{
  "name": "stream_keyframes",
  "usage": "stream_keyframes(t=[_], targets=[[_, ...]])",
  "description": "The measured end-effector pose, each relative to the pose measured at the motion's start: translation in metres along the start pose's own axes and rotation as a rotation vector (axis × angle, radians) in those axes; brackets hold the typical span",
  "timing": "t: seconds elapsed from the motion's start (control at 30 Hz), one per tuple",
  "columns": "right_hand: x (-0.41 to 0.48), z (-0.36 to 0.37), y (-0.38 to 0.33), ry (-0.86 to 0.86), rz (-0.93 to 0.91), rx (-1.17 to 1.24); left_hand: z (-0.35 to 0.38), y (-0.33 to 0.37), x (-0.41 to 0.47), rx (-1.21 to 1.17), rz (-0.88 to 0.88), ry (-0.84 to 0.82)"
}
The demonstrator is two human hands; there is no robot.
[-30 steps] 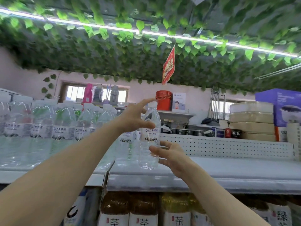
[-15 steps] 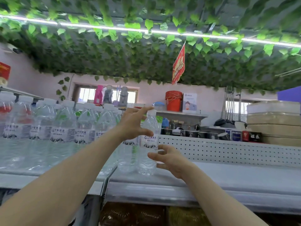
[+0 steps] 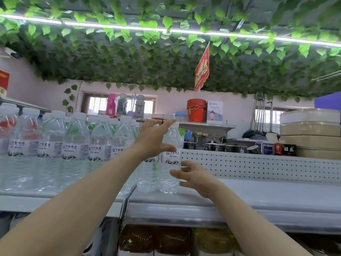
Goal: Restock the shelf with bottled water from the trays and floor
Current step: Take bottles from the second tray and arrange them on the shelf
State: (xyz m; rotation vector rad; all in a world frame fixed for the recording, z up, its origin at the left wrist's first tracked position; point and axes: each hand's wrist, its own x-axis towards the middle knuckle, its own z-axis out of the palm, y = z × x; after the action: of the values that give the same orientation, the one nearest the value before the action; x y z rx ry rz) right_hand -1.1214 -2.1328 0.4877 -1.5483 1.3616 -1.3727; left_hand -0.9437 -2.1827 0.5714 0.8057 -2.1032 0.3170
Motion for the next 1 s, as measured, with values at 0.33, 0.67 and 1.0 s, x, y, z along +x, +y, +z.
stream_keyframes(t=[0.33,0.67,1.0], targets=[[-0.025,0.007,-0.017,0.173,0.045,-0.223,-0.011,0.013,-0.014,-0.039,-0.042,-0.024],[-0.108,0.016,-0.055,0.381,-0.002,-0.743,-0.038,0.016,-0.088,-0.200,-0.039,-0.026],[-0.187,0.045,-0.076,0.337,0.025,-1.069,-0.067,0.024,-0.176,-0.256,-0.230,-0.120]])
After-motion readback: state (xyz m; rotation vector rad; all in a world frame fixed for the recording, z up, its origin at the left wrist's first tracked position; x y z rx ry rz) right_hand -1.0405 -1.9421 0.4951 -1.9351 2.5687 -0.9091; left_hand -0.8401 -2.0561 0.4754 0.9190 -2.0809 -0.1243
